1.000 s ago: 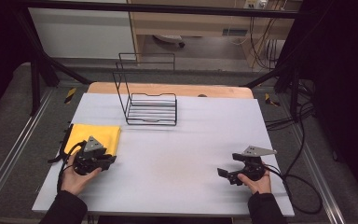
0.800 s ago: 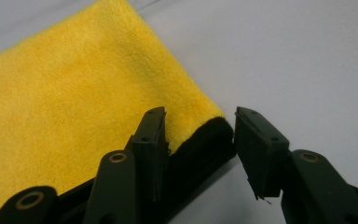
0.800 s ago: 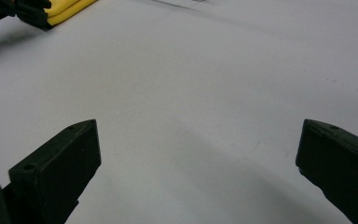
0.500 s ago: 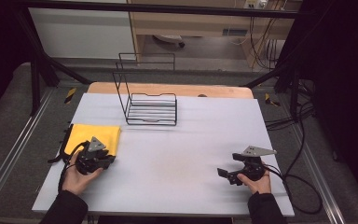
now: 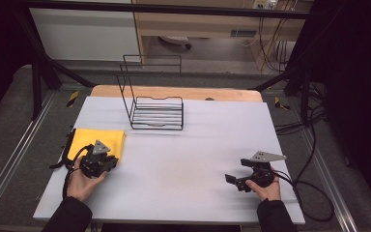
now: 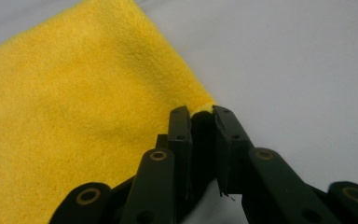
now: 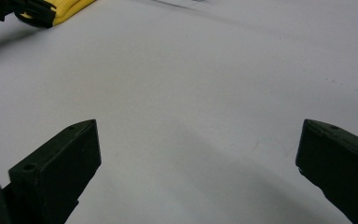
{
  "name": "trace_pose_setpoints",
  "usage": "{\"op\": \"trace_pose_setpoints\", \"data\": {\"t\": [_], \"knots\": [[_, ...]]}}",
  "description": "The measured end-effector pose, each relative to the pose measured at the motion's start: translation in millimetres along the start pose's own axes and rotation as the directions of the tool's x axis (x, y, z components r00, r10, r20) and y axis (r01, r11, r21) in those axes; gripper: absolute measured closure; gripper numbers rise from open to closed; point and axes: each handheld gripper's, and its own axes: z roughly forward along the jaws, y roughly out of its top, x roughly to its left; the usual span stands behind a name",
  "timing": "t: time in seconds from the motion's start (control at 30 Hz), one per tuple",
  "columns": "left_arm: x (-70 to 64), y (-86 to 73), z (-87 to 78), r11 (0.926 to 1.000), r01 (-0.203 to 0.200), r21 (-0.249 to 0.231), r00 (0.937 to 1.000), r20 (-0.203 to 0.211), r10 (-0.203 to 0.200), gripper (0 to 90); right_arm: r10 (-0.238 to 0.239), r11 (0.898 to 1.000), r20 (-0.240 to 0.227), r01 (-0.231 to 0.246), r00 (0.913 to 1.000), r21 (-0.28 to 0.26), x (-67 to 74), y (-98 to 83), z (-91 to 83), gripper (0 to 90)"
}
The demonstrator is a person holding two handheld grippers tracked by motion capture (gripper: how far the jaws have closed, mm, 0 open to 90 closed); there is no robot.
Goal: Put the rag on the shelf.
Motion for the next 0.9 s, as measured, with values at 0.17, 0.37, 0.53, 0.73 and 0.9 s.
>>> {"op": "trace_pose_setpoints", "data": {"t": [0.17,0.37,0.53,0.73,0.9], "knots": [[3.0,0.0,-1.6,0.9996,0.025,-0.010,0.9996,0.017,-0.025,80.6,0.000,1.000,-0.001,0.000,1.0000,0.002,-0.3,0.3,-0.5,0.5],[10.9,-0.9,-11.8,0.9940,0.088,-0.064,0.9939,0.071,-0.084,81.8,-0.001,1.000,-0.001,0.001,1.0000,-0.001,-0.3,0.4,-0.7,0.5],[12.3,0.2,-20.6,0.9929,0.085,-0.083,0.9937,0.079,-0.078,82.2,0.000,1.000,-0.005,0.000,1.0000,0.002,-0.1,0.3,-0.4,0.5],[13.0,2.2,-32.9,0.9886,0.098,-0.114,0.9913,0.098,-0.087,82.1,-0.002,1.000,-0.004,0.002,1.0000,0.002,-0.3,0.3,-0.2,0.5],[8.3,3.3,-36.1,0.9896,0.085,-0.116,0.9920,0.103,-0.073,82.1,0.000,1.000,-0.003,0.000,1.0000,0.004,0.0,0.2,0.0,0.5]]}}
